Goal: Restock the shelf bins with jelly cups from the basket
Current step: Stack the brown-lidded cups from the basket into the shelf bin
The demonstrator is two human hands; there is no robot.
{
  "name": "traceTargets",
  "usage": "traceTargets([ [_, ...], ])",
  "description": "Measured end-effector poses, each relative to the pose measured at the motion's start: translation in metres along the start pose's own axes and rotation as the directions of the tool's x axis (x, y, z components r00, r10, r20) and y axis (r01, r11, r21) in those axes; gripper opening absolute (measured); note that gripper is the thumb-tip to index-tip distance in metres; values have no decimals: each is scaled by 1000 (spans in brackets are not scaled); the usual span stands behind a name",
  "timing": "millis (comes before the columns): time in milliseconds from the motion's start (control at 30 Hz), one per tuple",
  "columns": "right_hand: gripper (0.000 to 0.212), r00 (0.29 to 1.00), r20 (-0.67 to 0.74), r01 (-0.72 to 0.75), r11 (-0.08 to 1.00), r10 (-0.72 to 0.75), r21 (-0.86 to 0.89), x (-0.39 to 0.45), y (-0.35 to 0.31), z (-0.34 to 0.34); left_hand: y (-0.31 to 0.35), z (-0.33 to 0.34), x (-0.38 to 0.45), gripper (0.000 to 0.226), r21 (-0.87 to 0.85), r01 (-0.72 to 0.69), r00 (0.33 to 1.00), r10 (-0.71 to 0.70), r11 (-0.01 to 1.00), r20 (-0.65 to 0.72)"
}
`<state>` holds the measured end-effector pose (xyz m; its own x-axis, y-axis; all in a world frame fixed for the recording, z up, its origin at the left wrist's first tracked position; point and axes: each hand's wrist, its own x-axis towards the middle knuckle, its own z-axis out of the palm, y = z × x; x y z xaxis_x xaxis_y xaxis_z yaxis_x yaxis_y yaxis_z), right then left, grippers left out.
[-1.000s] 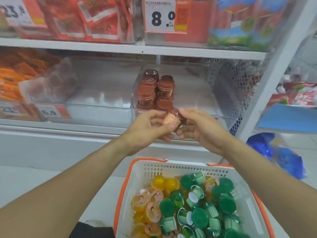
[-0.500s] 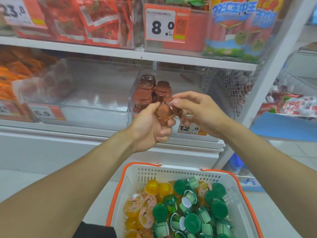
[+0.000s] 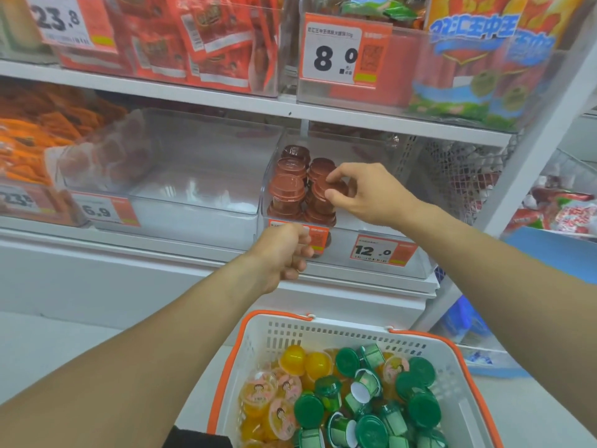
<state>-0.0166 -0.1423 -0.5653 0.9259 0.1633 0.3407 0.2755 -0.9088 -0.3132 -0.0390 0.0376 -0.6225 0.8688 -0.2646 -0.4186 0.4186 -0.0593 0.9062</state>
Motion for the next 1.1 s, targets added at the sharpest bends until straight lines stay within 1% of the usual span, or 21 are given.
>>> traceTargets([
  [67, 25, 997, 1, 71, 997, -71, -37, 0, 2, 2, -1, -1, 1, 14, 26, 3, 1000, -4, 1000, 23],
  [133, 22, 994, -2, 108, 994, -108, -6, -2, 5, 7, -2, -1, 3, 11, 64, 8, 999, -11, 998, 35],
  [300, 22, 997, -24, 72, 997, -71, 37, -8, 6, 13, -3, 0, 4, 12, 94, 15, 999, -19, 995, 37],
  [467, 24, 997, -6, 81, 996, -82, -24, -10, 0, 10, -3, 1, 5, 11, 97, 21, 999, -25, 995, 35],
  [567, 25, 996, 17, 86, 994, -85, -74, -9, 1, 10, -3, 3, 5, 10, 56, 46, 997, -50, 997, 65],
  [633, 26, 996, 16, 88, 993, -88, -75, -9, 1, 11, -3, 3, 6, 9, 34, 60, 995, -63, 998, 84],
  [833, 27, 990, -26, 136, 988, -138, -67, -10, 6, 16, -6, 2, 7, 12, 70, 74, 993, -80, 995, 87],
  [867, 28, 986, -71, 149, 987, -154, -62, -13, 6, 16, -7, 2, 7, 11, 67, 79, 992, -85, 995, 91],
  [900, 27, 973, -160, 159, 986, -164, -48, -16, 8, 15, -7, 1, 6, 11, 64, 84, 992, -90, 994, 93],
  [933, 26, 946, -282, 162, 987, -160, -17, -22, 8, 12, -8, 1, 6, 11, 67, 88, 991, -94, 994, 92],
  [1000, 21, 848, -519, 175, 981, -108, 81, -42, 8, 7, -11, 0, 7, 12, 101, 86, 992, -94, 991, 79],
  [1033, 20, 810, -582, 178, 976, -71, 129, -57, 8, 8, -14, 0, 7, 13, 131, 82, 994, -91, 988, 64],
  [1067, 18, 798, -601, 181, 969, -46, 166, -75, 8, 15, -18, 0, 8, 13, 171, 78, 995, -87, 982, 46],
  [1100, 16, 812, -583, 180, 963, -32, 199, -95, 10, 28, -23, 1, 9, 14, 222, 75, 996, -84, 972, 33],
])
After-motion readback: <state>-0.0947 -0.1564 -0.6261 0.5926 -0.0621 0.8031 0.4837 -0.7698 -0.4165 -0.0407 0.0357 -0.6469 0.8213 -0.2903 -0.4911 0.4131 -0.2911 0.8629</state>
